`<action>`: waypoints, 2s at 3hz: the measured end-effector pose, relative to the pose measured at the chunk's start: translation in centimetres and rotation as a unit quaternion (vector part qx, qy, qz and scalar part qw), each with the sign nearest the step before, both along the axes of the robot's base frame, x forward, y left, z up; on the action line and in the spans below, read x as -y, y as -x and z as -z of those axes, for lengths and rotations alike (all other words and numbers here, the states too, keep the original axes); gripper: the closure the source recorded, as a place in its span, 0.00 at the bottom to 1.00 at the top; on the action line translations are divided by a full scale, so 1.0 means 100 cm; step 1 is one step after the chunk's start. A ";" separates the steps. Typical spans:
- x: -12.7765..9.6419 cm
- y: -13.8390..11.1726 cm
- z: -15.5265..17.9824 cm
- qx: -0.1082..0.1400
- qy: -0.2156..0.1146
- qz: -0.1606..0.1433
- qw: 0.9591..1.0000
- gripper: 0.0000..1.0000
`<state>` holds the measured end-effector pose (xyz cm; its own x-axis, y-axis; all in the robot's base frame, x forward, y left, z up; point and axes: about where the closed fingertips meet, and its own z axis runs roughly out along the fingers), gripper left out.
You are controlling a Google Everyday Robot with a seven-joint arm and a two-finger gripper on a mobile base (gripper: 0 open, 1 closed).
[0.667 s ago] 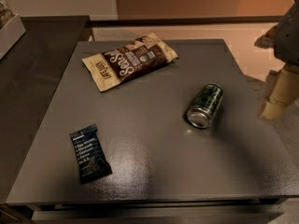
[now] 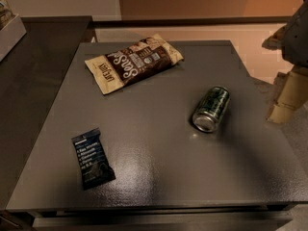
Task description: Pick green can
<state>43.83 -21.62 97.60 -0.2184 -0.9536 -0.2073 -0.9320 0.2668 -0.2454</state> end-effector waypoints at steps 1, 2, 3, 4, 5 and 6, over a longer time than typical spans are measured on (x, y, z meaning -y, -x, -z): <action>-0.012 -0.004 0.003 0.005 -0.009 -0.042 0.999 0.00; -0.027 -0.016 0.010 0.011 -0.016 -0.106 0.994 0.00; -0.039 -0.029 0.020 0.017 -0.009 -0.184 0.983 0.00; -0.047 -0.043 0.029 0.021 0.010 -0.259 0.966 0.00; -0.050 -0.054 0.039 0.024 0.036 -0.321 0.946 0.00; -0.051 -0.060 0.053 0.014 0.065 -0.383 0.921 0.00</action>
Offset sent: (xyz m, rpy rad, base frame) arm 0.0301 0.0433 -0.0247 0.0413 -0.0256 0.4269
